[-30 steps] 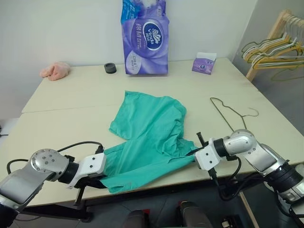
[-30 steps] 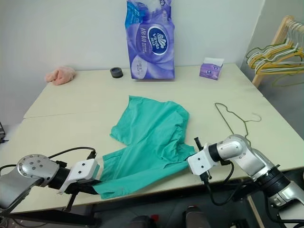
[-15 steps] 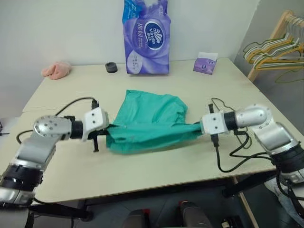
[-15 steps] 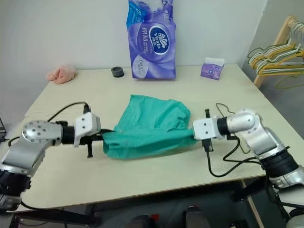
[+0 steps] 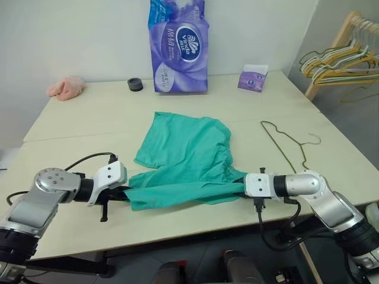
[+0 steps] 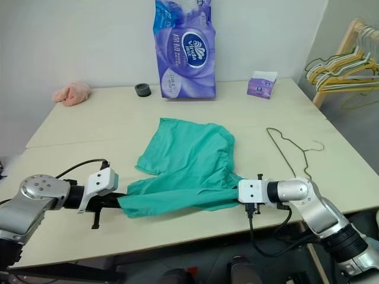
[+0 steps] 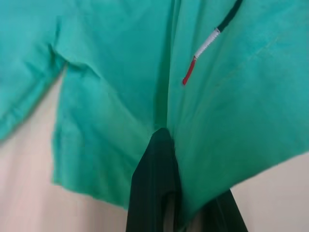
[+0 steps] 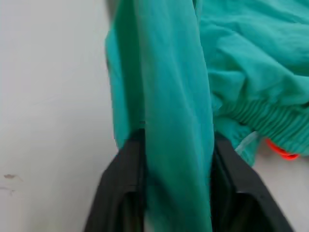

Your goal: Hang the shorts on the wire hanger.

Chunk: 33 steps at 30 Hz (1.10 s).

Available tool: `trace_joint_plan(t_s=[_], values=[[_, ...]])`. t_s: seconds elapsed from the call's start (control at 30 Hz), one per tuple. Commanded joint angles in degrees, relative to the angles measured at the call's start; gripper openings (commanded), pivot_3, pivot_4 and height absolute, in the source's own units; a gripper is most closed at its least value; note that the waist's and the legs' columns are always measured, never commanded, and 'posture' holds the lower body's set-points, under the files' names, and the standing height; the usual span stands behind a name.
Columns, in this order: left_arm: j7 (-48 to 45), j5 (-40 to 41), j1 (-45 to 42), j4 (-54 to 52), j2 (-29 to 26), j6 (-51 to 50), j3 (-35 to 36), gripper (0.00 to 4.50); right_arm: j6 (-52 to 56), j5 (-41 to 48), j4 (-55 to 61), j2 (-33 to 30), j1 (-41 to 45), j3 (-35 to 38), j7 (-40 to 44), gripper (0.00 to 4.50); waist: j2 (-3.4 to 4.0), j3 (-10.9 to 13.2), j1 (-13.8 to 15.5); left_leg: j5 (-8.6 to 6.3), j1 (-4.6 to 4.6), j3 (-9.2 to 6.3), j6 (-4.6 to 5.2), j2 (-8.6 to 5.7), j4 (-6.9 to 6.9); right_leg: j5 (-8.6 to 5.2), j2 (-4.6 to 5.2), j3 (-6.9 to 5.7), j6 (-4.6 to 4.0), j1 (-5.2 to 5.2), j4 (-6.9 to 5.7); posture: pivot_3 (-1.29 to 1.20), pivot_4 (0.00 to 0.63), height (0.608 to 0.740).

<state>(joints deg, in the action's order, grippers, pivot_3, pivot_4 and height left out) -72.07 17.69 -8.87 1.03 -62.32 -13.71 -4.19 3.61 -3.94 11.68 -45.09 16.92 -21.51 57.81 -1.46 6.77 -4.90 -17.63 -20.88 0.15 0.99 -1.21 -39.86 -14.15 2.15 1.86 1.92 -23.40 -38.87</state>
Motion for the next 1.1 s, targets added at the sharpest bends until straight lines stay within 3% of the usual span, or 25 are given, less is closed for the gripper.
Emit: trace_joint_plan(t_s=[0.03, 0.27, 0.53, 0.8, 0.9, 1.07, 1.1], values=[[-0.37, -0.88, -0.24, 1.32, -2.28, 0.4, 4.06, 0.0, -5.56, -2.56, 1.11, -3.9, -1.05, 0.64, 2.37, 2.27, -0.01, 0.0, 0.2, 0.0, 0.0, 0.0, 0.0, -0.01, -0.01, 0.0, 0.0, -0.02, 0.01, 0.02, 0.02, -0.13, 0.086, 0.74], [-1.18, -1.98, -0.98, 2.07, -2.44, 0.57, 4.78, 0.0, -20.07, -11.18, -5.73, -5.3, 3.77, -0.93, 0.52, 2.27, -0.03, 0.01, -0.07, 0.0, 0.04, 0.02, 0.0, 0.01, 0.02, -0.19, -0.03, -0.01, 0.16, 0.02, 0.01, -0.13, 0.083, 0.74], [-1.34, -2.36, -0.15, 1.31, -2.09, -0.02, 5.07, 0.0, -31.66, -21.2, -12.69, -1.01, 8.52, -3.74, -6.35, 2.27, -0.04, 0.01, -0.13, 0.0, 0.03, 0.03, 0.0, 0.02, 0.02, -0.06, -0.04, 0.0, -0.06, 0.01, 0.0, -0.13, 0.077, 0.74], [-1.25, -2.78, -0.3, 1.39, -1.9, 0.1, 5.25, 0.0, -36.67, -24.97, -19.5, 1.85, 11.85, -5.64, -8.71, 2.27, -0.09, -0.03, -0.14, 0.0, 0.04, 0.03, 0.0, 0.01, 0.01, -0.05, -0.04, 0.02, -0.08, 0.02, -0.01, -0.12, 0.076, 0.74], [-1.15, -2.78, 0.0, 1.3, -1.84, 0.16, 5.42, 0.0, -35.54, -22.23, -19.12, 3.12, 11.43, -5.08, -7.79, 1.64, -0.11, -0.04, -0.11, 0.0, 0.04, 0.01, 0.0, 0.02, 0.01, -0.05, -0.04, 0.01, -0.08, 0.03, -0.01, -0.12, 0.076, 0.74], [-0.74, -3.07, 0.97, 2.1, -1.63, 1.02, 5.8, 0.0, -30.21, -12.11, -14.86, 3.75, 9.42, -2.51, -2.68, 0.02, -0.1, -0.03, -0.07, 0.0, 0.03, 0.0, 0.0, 0.02, 0.02, -0.05, -0.04, 0.01, -0.08, 0.02, -0.02, -0.11, 0.076, 0.74], [-0.69, -3.13, 1.17, 2.21, -1.6, 1.2, 5.88, 0.0, -28.92, -10.34, -13.92, 3.55, 9.04, -2.08, -1.66, 0.02, -0.1, -0.03, -0.05, 0.0, 0.03, -0.01, 0.0, 0.02, 0.02, -0.05, -0.03, 0.01, -0.08, 0.02, -0.02, -0.11, 0.076, 0.74]])
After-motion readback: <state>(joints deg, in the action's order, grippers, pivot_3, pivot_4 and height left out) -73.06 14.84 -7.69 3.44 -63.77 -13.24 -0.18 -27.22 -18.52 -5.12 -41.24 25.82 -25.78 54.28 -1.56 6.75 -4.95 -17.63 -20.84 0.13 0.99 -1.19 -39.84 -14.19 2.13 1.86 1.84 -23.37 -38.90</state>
